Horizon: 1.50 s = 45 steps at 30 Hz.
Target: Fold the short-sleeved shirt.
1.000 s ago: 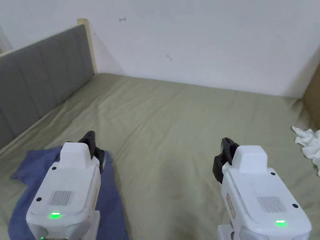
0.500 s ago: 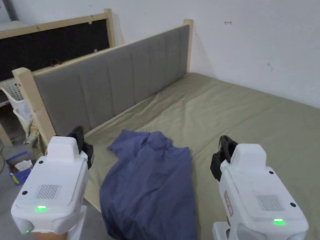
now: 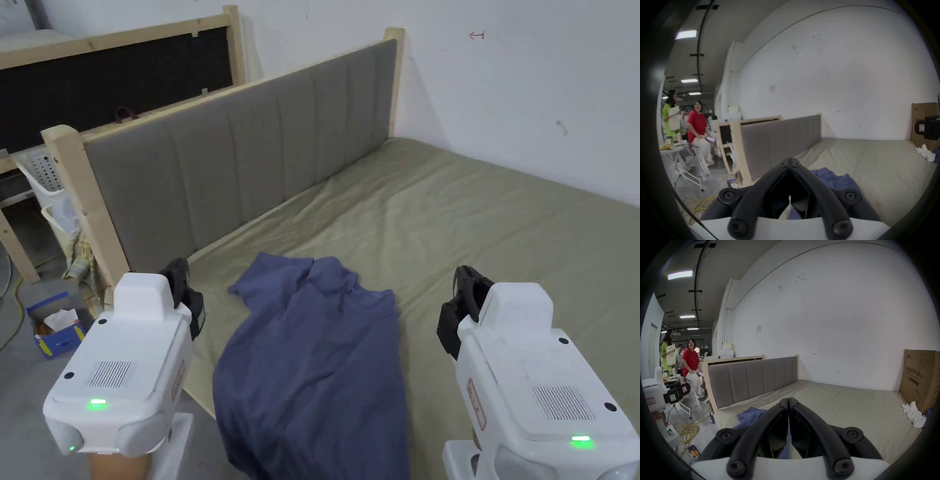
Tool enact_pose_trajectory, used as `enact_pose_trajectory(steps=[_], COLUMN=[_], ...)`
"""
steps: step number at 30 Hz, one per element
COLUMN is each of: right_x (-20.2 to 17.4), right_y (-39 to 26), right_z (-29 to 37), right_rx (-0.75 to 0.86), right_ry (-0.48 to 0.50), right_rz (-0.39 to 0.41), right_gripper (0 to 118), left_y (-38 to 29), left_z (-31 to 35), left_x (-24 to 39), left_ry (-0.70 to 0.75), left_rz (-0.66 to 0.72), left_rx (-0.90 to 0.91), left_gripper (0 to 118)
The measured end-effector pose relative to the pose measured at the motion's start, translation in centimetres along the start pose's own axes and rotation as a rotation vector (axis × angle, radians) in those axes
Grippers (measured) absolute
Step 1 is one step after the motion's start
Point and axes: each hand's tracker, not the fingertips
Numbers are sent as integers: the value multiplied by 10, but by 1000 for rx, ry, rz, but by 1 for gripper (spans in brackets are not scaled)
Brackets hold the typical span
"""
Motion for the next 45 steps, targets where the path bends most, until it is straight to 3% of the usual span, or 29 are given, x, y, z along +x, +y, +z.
enact_pose_trajectory(steps=[11,12,14,15,16,17,18,23,24,25,29,30,33,41,45], right_x=[49,54,62,66,70,74,77,93,95,97,104,105,111,135,148], right_y=[-3,-4,-7,-8,-10,-12,-14,-29,-31,-34,-42,-44,-45,-33,-26], right_z=[-1,-1,-3,-3,-4,-4,-4,-3,-2,-1,7,9,16,47,67], right_rx=[-30,-35,-45,-50,-59,-68,-75,-120,-128,-136,-160,-164,-171,-127,-95], right_ry=[-124,-136,-157,-164,-173,-181,-188,-226,-230,-237,-250,-253,-261,-289,-312], right_rz=[22,25,28,29,30,30,32,20,16,14,11,9,3,-14,-30], right_gripper=[0,0,0,0,0,0,0,0,0,0,0,0,0,0,0], left_y=[-35,-40,-53,-60,-68,-77,-85,-133,-146,-156,-172,-170,-163,-80,-25], left_z=[-127,-137,-161,-170,-180,-189,-195,-218,-226,-228,-223,-220,-218,-178,-155], left_x=[86,99,115,121,128,133,139,154,154,156,162,163,168,146,161], left_ry=[-246,-254,-252,-245,-247,-234,-215,-207,-197,-192,-217,-209,-217,-370,-456], left_rz=[-21,-21,-30,-16,-19,-11,-23,-76,-86,-93,-71,-77,-117,122,97], left_rx=[-416,-448,-557,-594,-667,-713,-763,-912,-950,-982,-1017,-994,-975,-798,-702], left_gripper=[0,7,38,65,99,118,118,117,112,94,56,53,0,0,0])
